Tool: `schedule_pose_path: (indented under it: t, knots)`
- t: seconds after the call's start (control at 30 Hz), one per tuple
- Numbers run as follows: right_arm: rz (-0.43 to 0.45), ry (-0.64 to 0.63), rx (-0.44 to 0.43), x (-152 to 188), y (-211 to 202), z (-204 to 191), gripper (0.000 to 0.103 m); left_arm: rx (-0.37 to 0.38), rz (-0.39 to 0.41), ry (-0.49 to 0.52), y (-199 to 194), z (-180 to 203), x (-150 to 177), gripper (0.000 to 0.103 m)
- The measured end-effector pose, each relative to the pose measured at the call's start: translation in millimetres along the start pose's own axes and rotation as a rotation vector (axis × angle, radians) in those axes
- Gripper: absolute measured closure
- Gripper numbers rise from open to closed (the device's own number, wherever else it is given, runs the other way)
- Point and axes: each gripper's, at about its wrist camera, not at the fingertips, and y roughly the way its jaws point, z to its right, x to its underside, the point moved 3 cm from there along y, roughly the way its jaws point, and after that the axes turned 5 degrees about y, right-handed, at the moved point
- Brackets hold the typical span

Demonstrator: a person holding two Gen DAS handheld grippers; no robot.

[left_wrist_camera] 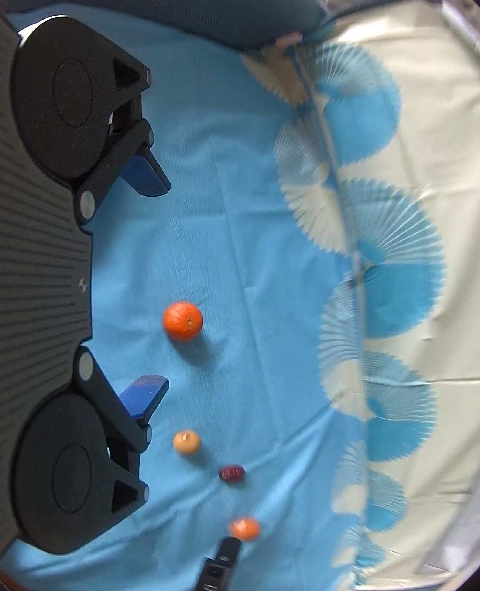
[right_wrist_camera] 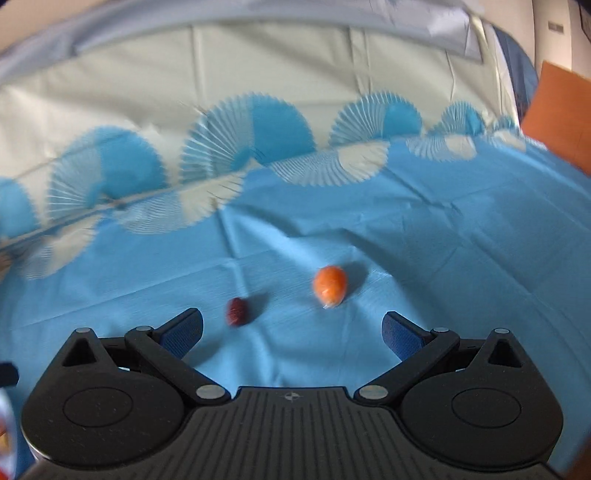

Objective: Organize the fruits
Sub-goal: 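Grasp a mandarin with left tool while right tool grasps a wrapped mandarin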

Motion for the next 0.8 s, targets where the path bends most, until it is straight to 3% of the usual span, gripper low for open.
schedule_pose_path:
  t: [0.23,0.37,0.5,0.53,0.57,0.6,0.63,0.67,0.7,0.8]
  knots:
    - [-0.034,-0.029,0.072,-4.7,92.0,19.5,0.001,-0.001,-0.065,-0.067,76.1,-4.1,-11.8,0.0]
    - [-0.056,-0.04,0.089,10.0,118.1,26.6,0.001,-0.002,-0.133,-0.069,102.3,-5.1,-6.1,0.0]
    - [0.007,-0.081,0.099,17.5,116.2,22.2,0.001,-0.007,-0.116,-0.098,101.1,-7.9,0.2,0.0]
    - [0.006,-0.076,0.097,16.8,116.2,22.9,0.001,-0.008,-0.107,-0.092,99.0,-6.8,-0.2,0.005]
    - [0.003,-0.078,0.1,16.0,116.0,22.7,0.001,0.003,-0.084,-0.083,95.9,-5.9,-1.6,0.025]
    - [0.0,-0.088,0.099,15.1,115.2,21.5,0.01,0.03,-0.063,-0.07,92.0,-4.1,-3.5,0.042]
    - [0.007,-0.1,0.08,14.2,112.6,18.7,0.022,0.059,-0.056,-0.052,88.3,-1.0,-5.4,0.065]
    - [0.023,-0.116,0.069,11.4,109.0,15.9,0.053,0.06,-0.056,-0.036,84.4,1.8,-7.0,0.066]
    - [0.027,-0.132,0.083,9.4,106.1,13.5,0.07,0.057,-0.041,-0.028,79.4,2.7,-7.7,0.066]
    - [0.0,-0.095,0.077,2.2,97.5,14.7,0.071,0.058,-0.027,-0.016,60.6,2.8,-8.3,0.066]
